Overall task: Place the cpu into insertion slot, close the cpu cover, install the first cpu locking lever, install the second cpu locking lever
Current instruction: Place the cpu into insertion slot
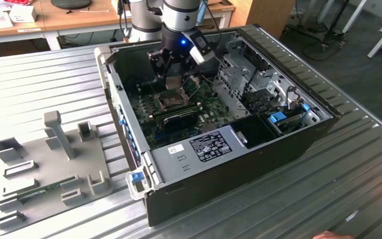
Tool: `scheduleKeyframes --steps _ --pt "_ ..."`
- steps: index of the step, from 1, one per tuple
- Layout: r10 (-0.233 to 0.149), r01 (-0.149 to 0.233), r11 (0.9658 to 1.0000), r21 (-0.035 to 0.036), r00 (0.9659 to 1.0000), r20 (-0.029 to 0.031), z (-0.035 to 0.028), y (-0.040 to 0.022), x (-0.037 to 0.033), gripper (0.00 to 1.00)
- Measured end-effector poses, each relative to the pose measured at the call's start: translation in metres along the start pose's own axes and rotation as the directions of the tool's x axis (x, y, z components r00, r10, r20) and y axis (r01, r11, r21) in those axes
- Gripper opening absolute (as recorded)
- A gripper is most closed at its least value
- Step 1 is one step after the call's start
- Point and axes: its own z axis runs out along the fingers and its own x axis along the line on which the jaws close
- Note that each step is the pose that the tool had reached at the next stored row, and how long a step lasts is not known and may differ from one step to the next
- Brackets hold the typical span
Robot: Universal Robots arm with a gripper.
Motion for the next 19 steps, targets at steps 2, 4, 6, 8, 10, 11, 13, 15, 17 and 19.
scheduleKeyframes --steps 2,4,6,8,10,11,13,15,17,19 --pt "0.030 -0.030 0.9995 -0.0005 0.9995 0.0027 0.0004 0.0000 0.0000 0.54" --pt "0.064 -0.064 0.9980 -0.0012 0.9980 0.0056 0.0007 -0.0001 0.0000 0.54" --pt "0.099 -0.098 0.9951 -0.0020 0.9951 0.0088 0.0011 -0.0001 0.0000 0.54" --pt "0.136 -0.135 0.9908 -0.0030 0.9907 0.0120 0.0016 -0.0001 0.0000 0.54" --pt "0.160 -0.160 0.9871 -0.0036 0.9870 0.0141 0.0017 -0.0002 -0.0001 0.54" --pt "0.161 -0.161 0.9870 -0.0037 0.9869 0.0142 0.0017 -0.0002 -0.0001 0.54" --pt "0.161 -0.161 0.9869 -0.0037 0.9868 0.0143 0.0017 -0.0002 -0.0001 0.54" --pt "0.162 -0.162 0.9868 -0.0038 0.9867 0.0143 0.0017 -0.0002 0.0000 0.54" --pt "0.168 -0.168 0.9859 -0.0039 0.9858 0.0149 0.0017 -0.0002 0.0000 0.54" --pt "0.187 -0.187 0.9823 -0.0045 0.9822 0.0166 0.0018 -0.0002 0.0000 0.54"
